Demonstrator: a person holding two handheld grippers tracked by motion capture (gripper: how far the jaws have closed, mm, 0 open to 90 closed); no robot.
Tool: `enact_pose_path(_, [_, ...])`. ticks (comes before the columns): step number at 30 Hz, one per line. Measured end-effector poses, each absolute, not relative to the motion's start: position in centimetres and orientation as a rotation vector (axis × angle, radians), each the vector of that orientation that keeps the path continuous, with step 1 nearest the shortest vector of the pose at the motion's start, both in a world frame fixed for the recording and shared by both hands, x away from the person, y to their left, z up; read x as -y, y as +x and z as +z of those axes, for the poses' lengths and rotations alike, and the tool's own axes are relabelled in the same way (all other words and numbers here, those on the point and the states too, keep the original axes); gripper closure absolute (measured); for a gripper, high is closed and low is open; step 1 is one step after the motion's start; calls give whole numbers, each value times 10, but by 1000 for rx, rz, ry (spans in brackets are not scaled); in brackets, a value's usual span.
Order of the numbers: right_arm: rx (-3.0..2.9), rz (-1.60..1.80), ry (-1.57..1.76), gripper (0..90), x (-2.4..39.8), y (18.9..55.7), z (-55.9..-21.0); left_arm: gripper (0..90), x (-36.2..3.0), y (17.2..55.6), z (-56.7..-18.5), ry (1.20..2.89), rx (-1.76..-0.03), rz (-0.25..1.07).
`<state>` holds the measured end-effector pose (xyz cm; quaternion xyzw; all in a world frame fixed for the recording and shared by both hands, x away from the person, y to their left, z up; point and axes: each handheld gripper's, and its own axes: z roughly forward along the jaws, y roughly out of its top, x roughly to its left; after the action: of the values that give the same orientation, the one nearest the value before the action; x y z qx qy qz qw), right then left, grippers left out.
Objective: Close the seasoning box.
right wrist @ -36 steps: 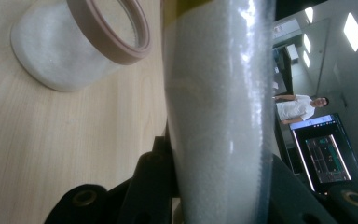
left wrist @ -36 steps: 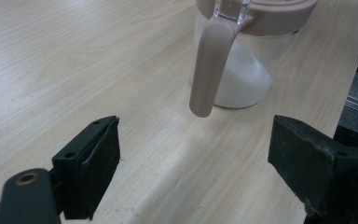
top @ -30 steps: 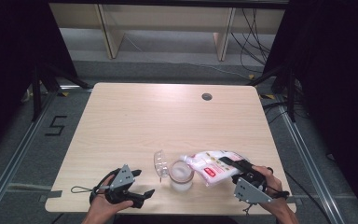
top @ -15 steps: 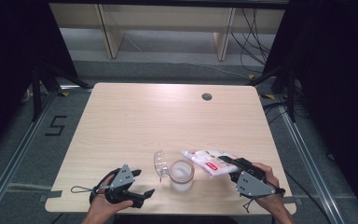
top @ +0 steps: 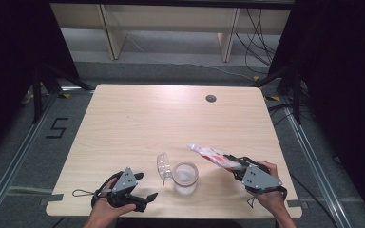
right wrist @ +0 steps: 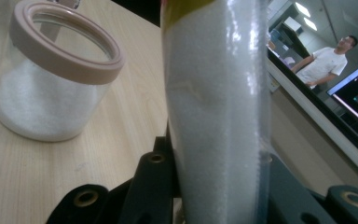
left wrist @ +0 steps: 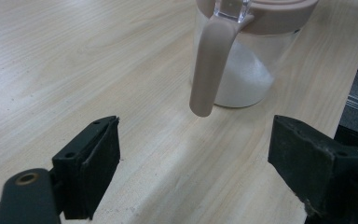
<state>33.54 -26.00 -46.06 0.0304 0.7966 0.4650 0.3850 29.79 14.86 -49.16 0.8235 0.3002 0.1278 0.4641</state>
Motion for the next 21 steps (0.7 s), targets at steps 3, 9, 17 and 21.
enact_pose_path(3, [-2028,1205,137,785,262,340,-465,163,-148,298,-492,2016,-744,309])
enact_pose_path(9, [-2030,1218,176,786,265,345,-468,163,-149,299,-492,2050,-738,326])
enact_pose_path(17, [-2048,1257,237,786,265,355,-475,163,-148,299,-493,2023,-755,309])
enact_pose_path(21, [-2061,1279,283,787,266,357,-478,164,-148,299,-493,2037,-743,318])
